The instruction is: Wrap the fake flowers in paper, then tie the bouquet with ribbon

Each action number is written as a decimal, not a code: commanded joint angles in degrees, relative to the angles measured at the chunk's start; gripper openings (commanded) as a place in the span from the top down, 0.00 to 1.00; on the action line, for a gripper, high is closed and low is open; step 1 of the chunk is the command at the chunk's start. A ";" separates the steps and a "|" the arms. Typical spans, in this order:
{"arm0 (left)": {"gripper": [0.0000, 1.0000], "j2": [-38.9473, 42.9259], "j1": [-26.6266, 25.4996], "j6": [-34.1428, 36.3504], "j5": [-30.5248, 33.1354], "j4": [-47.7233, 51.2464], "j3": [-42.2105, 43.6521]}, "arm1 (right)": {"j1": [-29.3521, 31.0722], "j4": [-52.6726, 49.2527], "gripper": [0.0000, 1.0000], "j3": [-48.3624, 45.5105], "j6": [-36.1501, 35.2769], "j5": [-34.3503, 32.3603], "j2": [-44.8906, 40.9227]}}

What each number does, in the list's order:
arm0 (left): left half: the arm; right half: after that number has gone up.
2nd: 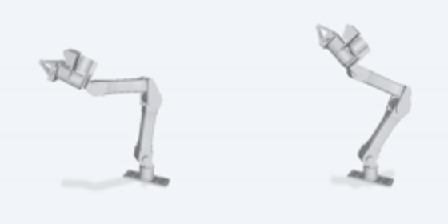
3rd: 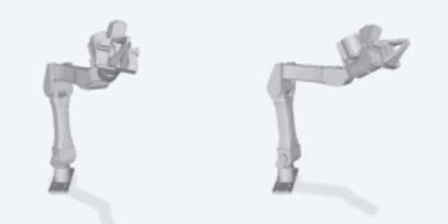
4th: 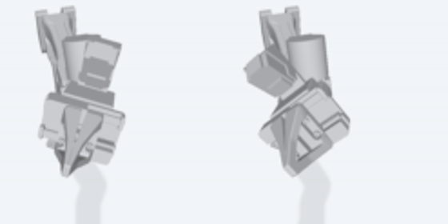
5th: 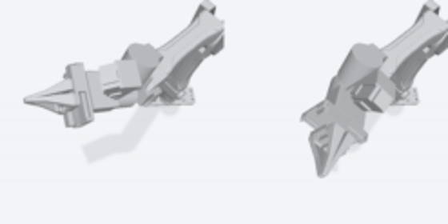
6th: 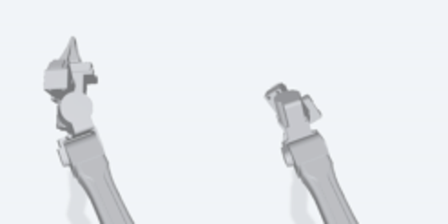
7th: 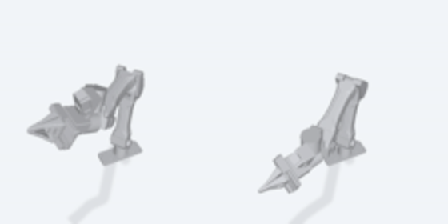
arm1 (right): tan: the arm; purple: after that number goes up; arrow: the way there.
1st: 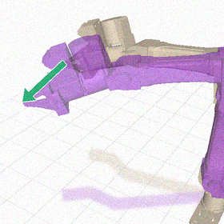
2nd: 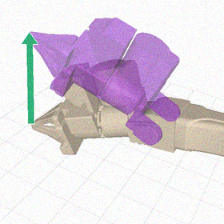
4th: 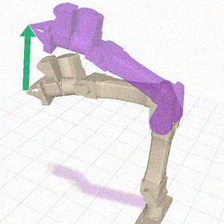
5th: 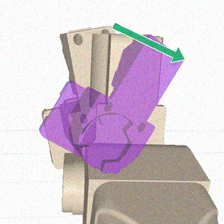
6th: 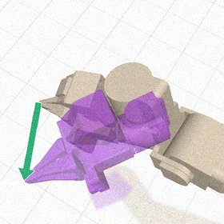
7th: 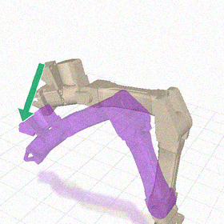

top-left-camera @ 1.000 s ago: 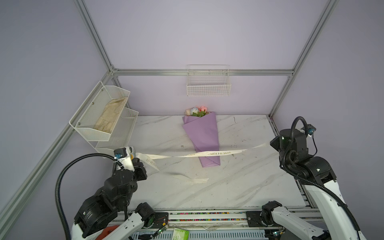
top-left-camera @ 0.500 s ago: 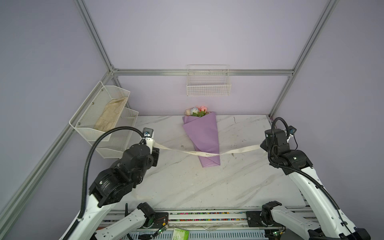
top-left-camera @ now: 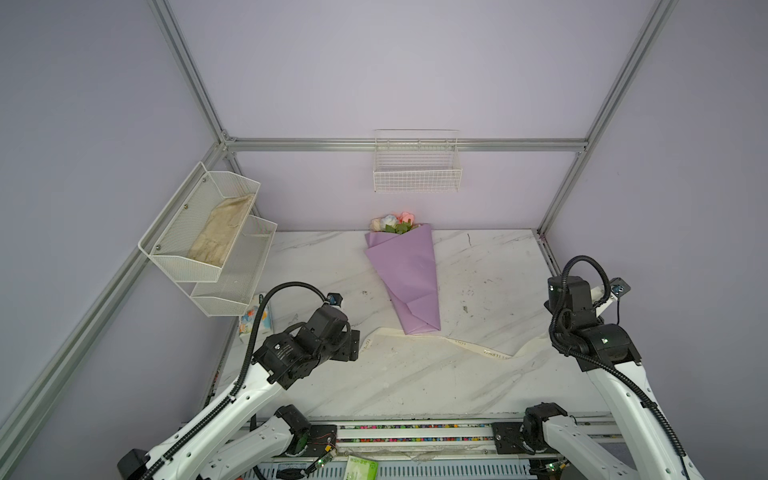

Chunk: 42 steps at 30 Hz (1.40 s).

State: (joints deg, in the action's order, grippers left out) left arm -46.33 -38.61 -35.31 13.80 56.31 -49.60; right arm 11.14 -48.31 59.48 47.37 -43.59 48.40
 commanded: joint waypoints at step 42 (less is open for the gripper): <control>0.22 -23.44 48.29 -12.36 -13.45 -26.91 19.15 | -36.62 23.77 1.00 -4.61 -20.56 21.23 20.35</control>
State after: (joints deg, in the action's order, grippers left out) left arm -68.53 8.60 -48.62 -0.36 32.95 -31.99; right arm -24.75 -27.55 52.97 28.69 -22.17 66.85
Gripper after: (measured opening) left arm 0.794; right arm 0.048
